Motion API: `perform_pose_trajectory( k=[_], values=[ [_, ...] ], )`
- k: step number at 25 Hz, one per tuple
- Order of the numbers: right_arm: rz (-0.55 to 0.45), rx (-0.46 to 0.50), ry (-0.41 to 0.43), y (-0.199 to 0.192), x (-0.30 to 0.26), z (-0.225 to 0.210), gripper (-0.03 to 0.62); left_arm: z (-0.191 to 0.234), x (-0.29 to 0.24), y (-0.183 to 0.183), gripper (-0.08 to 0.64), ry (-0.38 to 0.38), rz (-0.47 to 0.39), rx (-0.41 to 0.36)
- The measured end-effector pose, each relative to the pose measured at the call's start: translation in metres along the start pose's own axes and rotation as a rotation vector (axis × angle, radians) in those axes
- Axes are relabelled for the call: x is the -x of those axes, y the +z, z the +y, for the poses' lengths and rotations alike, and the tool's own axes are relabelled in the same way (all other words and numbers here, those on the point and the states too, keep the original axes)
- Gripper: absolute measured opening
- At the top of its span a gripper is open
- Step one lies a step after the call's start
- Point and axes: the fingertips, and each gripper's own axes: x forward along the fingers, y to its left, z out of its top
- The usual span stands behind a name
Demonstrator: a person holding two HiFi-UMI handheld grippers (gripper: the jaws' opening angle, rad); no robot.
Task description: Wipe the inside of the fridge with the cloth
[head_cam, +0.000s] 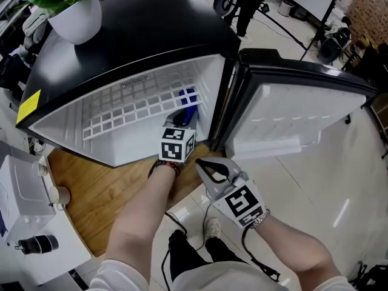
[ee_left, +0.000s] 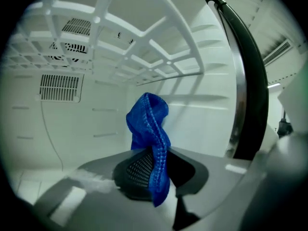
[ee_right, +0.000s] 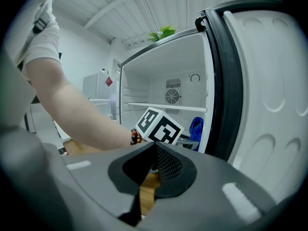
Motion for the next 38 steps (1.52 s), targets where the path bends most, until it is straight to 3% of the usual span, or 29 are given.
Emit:
perform_pose_trajectory(
  k=[21, 32, 38],
  values=[
    [-0.025, 0.029, -0.037, 0.011, 0.051, 0.014, 0.002, -0.066, 0.052, -0.007, 0.066, -0.048, -0.001, -0.013],
    [-0.031, 0.049, -0.068, 0.020, 0.068, 0.006, 0.002, -0.075, 0.075, -0.004, 0.066, -0.052, -0.016, 0.002],
    [0.016, 0.030, -0.075, 0.013, 0.070, -0.009, 0.002, -0.080, 0.103, 0.000, 0.066, -0.059, -0.038, -0.015]
  ],
)
